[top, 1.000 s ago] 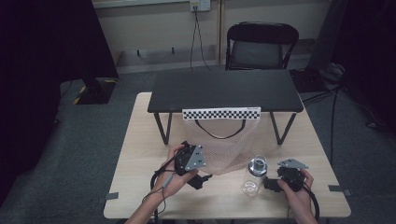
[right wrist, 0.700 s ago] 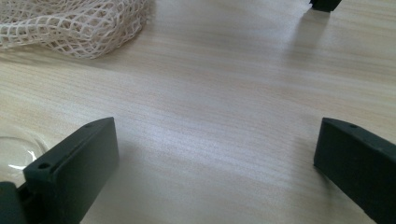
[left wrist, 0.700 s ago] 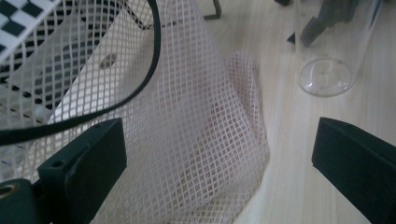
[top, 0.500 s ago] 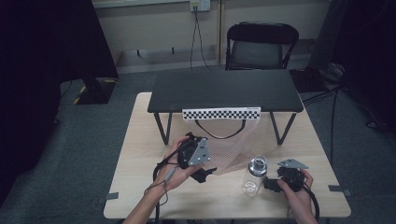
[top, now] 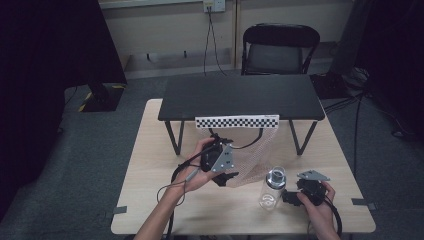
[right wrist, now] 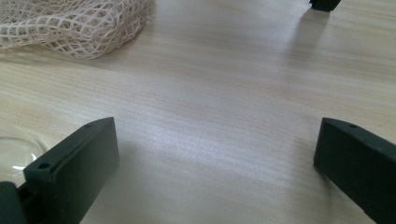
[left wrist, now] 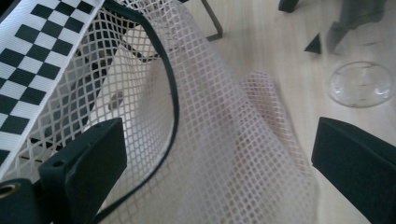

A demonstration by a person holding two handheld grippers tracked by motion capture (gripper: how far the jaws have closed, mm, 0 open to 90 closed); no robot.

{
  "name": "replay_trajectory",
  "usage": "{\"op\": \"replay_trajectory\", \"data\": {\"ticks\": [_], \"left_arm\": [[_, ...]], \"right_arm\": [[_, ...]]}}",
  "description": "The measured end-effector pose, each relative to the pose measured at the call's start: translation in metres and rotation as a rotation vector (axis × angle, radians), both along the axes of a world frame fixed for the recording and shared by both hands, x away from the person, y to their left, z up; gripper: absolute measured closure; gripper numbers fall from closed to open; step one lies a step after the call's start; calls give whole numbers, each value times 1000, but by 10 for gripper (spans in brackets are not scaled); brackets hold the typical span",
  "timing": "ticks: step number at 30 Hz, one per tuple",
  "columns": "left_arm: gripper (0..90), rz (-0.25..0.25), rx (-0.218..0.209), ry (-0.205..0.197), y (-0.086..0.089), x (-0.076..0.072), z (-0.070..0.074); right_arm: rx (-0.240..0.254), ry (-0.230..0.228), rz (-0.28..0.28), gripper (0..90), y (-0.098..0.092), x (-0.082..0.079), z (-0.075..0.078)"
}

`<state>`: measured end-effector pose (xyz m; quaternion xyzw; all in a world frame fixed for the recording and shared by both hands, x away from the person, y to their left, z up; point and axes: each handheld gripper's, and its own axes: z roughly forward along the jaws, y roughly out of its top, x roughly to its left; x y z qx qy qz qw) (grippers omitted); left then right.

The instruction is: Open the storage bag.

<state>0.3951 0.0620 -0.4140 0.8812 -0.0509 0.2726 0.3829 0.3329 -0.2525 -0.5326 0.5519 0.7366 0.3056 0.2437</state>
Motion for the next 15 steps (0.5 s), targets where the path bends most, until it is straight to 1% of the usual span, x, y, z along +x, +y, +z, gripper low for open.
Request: {"op": "replay_trajectory", "data": {"ticks": [2, 4, 7, 9, 11, 12, 14, 15], "left_arm": [[28, -10, 6, 18, -1, 5, -4], [28, -12, 26, 24, -4, 10, -7], [26, -9, 21, 37, -8, 16, -11], [25, -16, 48, 40, -12, 19, -13], [24, -22, 54, 54, -15, 21, -14], [24, -27, 63, 64, -16, 23, -14], [38, -34, 74, 110, -18, 24, -14], [47, -32, 88, 117, -20, 24, -15]], "right_arm": [[0, 0, 0, 0, 0, 0, 0], [0, 0, 0, 0, 0, 0, 0], [1, 1, 0, 0, 0, 0, 0], [1, 1, 0, 0, 0, 0, 0], [0, 0, 0, 0, 0, 0, 0], [1, 1, -1, 0, 0, 0, 0], [0, 0, -1, 0, 0, 0, 0], [0, 0, 0, 0, 0, 0, 0]]}}
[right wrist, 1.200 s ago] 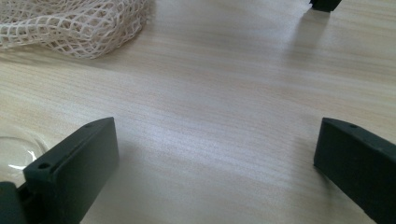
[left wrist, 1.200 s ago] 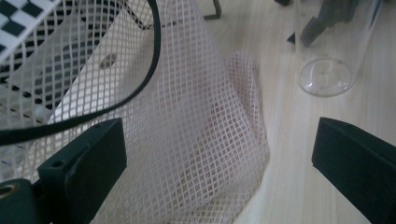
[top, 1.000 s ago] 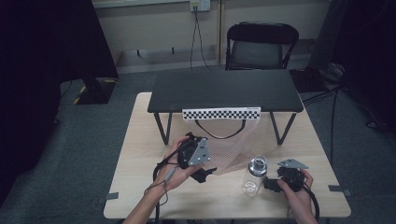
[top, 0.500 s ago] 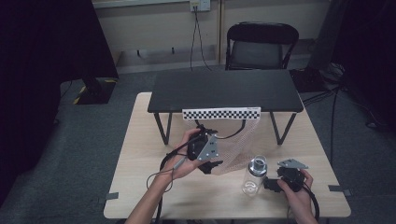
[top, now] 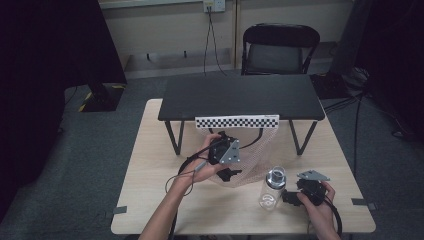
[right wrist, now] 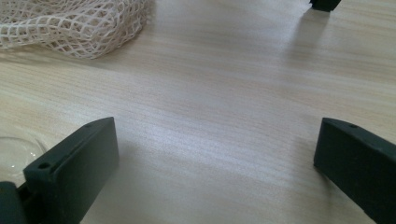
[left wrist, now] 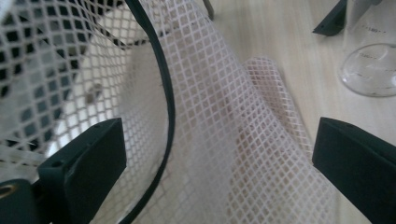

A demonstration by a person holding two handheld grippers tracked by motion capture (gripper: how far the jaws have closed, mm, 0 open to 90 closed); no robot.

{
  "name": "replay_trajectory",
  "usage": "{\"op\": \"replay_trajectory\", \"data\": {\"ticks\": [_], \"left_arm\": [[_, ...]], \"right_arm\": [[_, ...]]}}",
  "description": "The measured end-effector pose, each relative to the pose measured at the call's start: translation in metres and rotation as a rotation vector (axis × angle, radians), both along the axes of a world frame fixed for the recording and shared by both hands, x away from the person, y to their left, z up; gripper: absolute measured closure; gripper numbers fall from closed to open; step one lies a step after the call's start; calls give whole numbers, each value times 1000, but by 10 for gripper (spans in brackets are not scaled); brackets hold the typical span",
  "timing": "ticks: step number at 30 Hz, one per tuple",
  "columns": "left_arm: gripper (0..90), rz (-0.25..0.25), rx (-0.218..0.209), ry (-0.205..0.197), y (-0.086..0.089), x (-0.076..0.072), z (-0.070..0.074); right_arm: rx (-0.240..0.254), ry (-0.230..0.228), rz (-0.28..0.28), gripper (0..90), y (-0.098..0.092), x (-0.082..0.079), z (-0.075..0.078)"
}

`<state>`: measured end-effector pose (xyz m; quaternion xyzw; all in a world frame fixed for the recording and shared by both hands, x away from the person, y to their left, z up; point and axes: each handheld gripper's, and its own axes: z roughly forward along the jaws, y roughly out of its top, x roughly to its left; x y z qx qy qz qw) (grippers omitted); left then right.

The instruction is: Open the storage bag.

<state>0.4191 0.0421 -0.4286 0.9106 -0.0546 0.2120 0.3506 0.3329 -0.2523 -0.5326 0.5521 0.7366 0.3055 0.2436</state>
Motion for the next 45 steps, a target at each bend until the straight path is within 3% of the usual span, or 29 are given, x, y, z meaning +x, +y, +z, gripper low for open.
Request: {"op": "replay_trajectory", "data": {"ticks": [2, 10, 14, 15, 19, 20, 21, 25, 36, 42, 45], "left_arm": [[38, 2, 34, -32, -3, -1, -2], [36, 24, 84, -6, -9, 2, -14], [21, 13, 72, 57, -8, 1, -14], [21, 13, 72, 57, -8, 1, -14], [3, 6, 76, 175, -6, -4, -8], [3, 6, 76, 175, -6, -4, -8], [2, 2, 80, 204, -6, -6, -4], [2, -31, 79, 251, -3, -11, 3], [2, -83, 62, 306, 5, -24, 18], [2, -77, 65, 317, 5, -28, 25], [1, -87, 42, 334, 7, -31, 31]], "right_arm": [[0, 0, 0, 0, 0, 0, 0], [1, 0, -1, 0, 0, 0, 0], [1, 0, -1, 0, 0, 0, 0], [1, 0, -2, 0, 0, 0, 0], [1, 0, -3, 0, 0, 0, 0], [1, 0, -3, 0, 0, 0, 0], [1, 0, -3, 0, 0, 0, 0], [1, 0, -3, 0, 0, 0, 0], [1, 0, -4, 0, 1, 0, 0], [1, 0, -4, 0, 1, 0, 0], [1, 0, -4, 0, 1, 0, 0]]}}
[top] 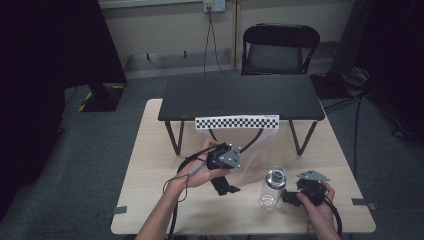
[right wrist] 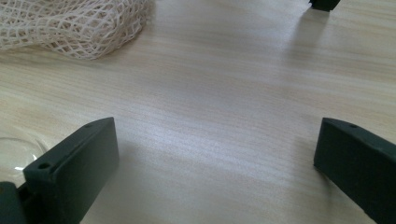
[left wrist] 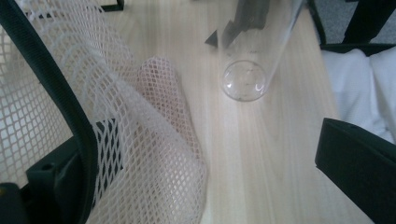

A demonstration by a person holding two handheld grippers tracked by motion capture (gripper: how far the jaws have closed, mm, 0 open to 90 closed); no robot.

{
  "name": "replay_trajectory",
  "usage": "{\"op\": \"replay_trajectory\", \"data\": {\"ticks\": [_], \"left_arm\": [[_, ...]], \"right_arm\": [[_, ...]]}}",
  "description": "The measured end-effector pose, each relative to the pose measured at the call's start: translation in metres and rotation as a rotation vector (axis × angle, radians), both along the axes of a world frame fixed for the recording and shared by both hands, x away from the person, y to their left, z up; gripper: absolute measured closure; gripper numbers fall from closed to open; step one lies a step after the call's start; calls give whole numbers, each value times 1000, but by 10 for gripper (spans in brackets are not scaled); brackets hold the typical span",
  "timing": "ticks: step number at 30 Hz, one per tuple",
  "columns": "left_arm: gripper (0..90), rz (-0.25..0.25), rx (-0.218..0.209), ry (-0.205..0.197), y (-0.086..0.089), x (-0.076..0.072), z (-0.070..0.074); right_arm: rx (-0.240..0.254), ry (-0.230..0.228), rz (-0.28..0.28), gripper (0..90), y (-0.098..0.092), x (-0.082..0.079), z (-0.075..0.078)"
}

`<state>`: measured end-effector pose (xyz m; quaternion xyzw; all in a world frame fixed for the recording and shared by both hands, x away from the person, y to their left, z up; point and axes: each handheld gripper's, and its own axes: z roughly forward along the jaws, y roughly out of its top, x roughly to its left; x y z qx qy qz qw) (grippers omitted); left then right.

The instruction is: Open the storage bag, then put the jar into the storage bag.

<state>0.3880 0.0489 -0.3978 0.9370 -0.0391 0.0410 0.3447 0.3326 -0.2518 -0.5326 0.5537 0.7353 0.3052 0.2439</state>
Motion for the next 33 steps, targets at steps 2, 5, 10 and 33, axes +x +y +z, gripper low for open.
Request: {"op": "replay_trajectory", "data": {"ticks": [2, 5, 10, 33], "left_arm": [[2, -5, -8, 2, 2, -2, 4], [2, -8, -10, -5, 2, -5, 6], [2, -12, -1, -8, 2, -4, 5], [2, 40, 14, -35, -1, -3, -5]], "right_arm": [[0, 0, 0, 0, 0, 0, 0], [0, 0, -1, 0, 0, 0, 0], [1, 0, -1, 0, 0, 0, 0], [90, -51, -54, 16, -7, -15, 18]]}}
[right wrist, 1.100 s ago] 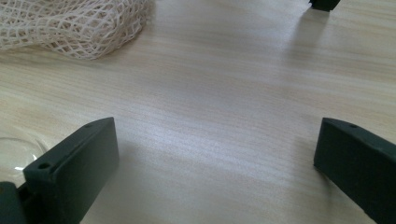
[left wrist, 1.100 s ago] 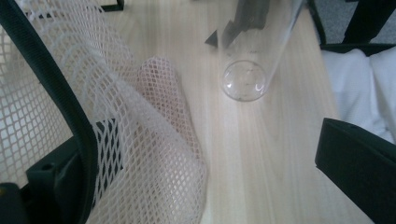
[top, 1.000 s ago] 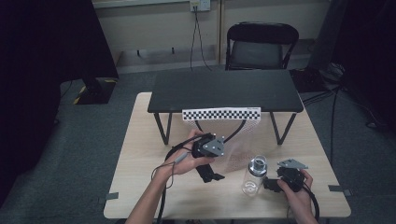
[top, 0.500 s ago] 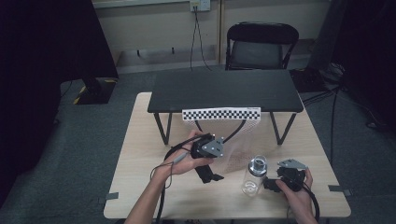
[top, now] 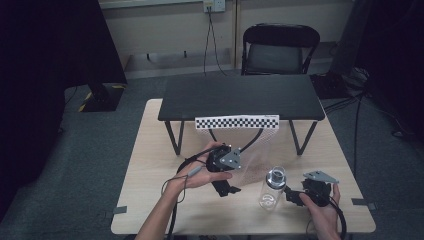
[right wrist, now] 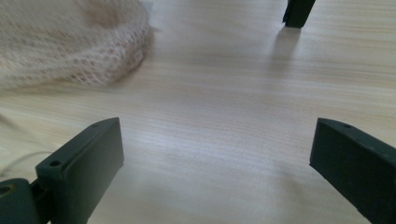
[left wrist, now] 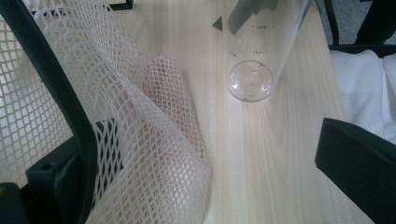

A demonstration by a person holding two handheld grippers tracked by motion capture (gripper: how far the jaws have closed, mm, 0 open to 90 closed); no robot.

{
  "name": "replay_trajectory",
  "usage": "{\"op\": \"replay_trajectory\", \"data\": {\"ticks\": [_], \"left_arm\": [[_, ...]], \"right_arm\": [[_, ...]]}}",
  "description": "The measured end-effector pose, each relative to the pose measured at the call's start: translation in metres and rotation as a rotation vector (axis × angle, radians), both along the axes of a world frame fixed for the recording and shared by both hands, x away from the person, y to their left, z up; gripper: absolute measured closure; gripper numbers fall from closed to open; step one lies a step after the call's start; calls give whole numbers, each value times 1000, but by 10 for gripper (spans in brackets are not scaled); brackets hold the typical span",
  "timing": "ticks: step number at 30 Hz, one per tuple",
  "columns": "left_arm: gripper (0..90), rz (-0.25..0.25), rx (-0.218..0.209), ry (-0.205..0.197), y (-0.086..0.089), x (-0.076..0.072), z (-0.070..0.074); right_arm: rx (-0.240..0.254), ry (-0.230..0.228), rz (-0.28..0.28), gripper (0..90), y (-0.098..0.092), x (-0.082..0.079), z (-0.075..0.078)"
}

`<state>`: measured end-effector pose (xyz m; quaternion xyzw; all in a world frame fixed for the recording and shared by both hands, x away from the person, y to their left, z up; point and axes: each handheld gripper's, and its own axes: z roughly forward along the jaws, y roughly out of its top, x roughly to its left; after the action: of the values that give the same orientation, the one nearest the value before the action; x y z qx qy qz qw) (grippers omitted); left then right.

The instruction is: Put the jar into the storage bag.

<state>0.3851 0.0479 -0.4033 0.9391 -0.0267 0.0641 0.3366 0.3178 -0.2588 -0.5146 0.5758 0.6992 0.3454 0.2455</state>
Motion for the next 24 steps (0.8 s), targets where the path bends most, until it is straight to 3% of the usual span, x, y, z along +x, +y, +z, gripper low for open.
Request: {"op": "replay_trajectory", "data": {"ticks": [7, 11, 16, 24], "left_arm": [[2, 13, 6, -5, -1, 0, -2], [2, 8, -6, 2, 0, 0, -1], [2, 8, -2, 0, 0, 0, 0], [2, 7, -6, 2, 0, -1, 0]], "right_arm": [[45, -23, 11, 18, 0, -17, 15], [40, -44, 36, 15, 1, -31, 25], [76, -64, 79, 24, 4, -46, 35], [7, -79, 160, 57, 21, -61, 46]]}}
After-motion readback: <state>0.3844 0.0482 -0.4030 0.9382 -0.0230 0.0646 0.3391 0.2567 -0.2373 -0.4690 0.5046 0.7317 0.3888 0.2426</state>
